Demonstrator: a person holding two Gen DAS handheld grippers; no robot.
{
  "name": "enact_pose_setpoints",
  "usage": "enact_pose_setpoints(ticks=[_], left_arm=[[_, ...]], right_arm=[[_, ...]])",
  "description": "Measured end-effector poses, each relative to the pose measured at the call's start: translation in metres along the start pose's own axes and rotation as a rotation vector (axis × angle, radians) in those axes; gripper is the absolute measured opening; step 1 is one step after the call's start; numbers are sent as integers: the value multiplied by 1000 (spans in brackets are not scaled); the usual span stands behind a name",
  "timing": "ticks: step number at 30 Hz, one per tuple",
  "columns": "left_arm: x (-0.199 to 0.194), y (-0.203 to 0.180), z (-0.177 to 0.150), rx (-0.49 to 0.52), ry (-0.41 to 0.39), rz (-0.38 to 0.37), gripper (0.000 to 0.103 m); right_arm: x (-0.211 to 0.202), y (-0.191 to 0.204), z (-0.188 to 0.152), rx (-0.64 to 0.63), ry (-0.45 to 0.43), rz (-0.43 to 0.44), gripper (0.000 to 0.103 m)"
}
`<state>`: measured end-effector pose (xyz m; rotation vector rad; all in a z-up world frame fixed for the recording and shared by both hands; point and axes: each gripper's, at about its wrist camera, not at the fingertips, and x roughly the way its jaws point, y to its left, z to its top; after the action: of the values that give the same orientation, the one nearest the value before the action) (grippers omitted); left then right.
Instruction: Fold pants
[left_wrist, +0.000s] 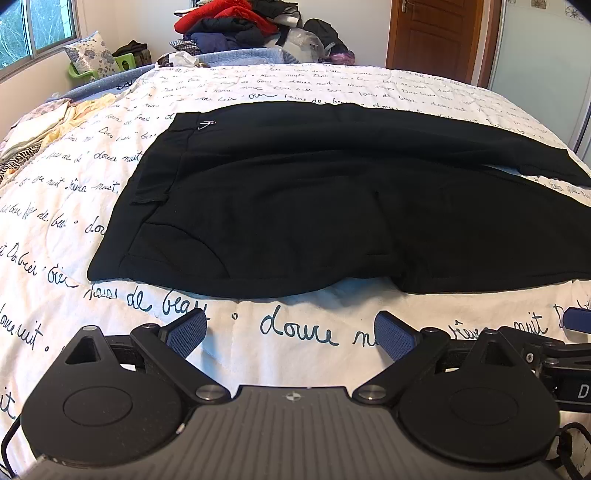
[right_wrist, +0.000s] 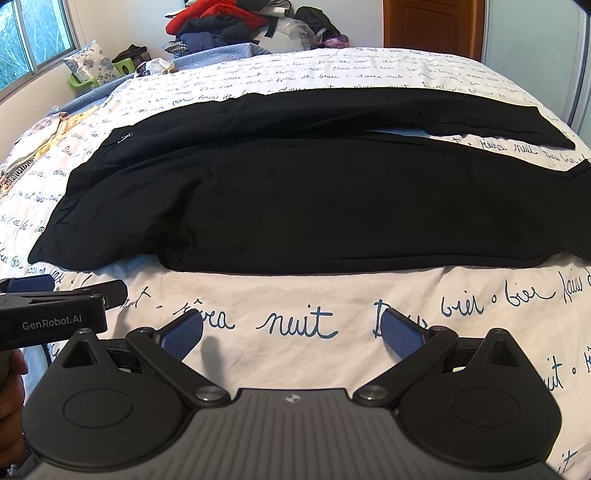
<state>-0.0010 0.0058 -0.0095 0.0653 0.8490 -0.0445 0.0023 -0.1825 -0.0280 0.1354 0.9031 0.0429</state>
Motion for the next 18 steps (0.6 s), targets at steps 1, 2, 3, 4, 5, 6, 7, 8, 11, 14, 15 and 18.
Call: enact_pose_setpoints(ticks=[1,2,3,4,5,6,7,8,11,14,15,18], left_arm=[[0,0,0,-1,0,0,97],[0,0,0,0,0,1,97],[0,0,0,1,0,1,97],[0,0,-1,0,0,1,97],[0,0,-1,0,0,0,97],[0,0,-1,0,0,0,97],[0,0,-1,1,0,0,97],[0,0,-1,2,0,0,97],[1,1,0,6,-1,3,97],[1,2,1,9,-6,7,97],[1,2,1,10,-7,8,97],[2,3,1,12,-6,6,97]], right_arm=[[0,0,0,-1,-2,0,103],[-1,0,0,-2,-6,0,103],[-2,1,0,-5,-10,0,103],[-2,1,0,-9,-13,0,103],[-3,1,0,-15,-15,0,103],[-3,3,0,-21,-17,1,103],[-3,3,0,-29,-18,3,103],[-2,4,-1,-36,-18,6,103],[-2,5,0,-44,-18,13,103],[-3,4,3,-39,-27,27,103],[-3,4,4,-39,-28,27,103],[0,4,8,-34,-5,30,103]])
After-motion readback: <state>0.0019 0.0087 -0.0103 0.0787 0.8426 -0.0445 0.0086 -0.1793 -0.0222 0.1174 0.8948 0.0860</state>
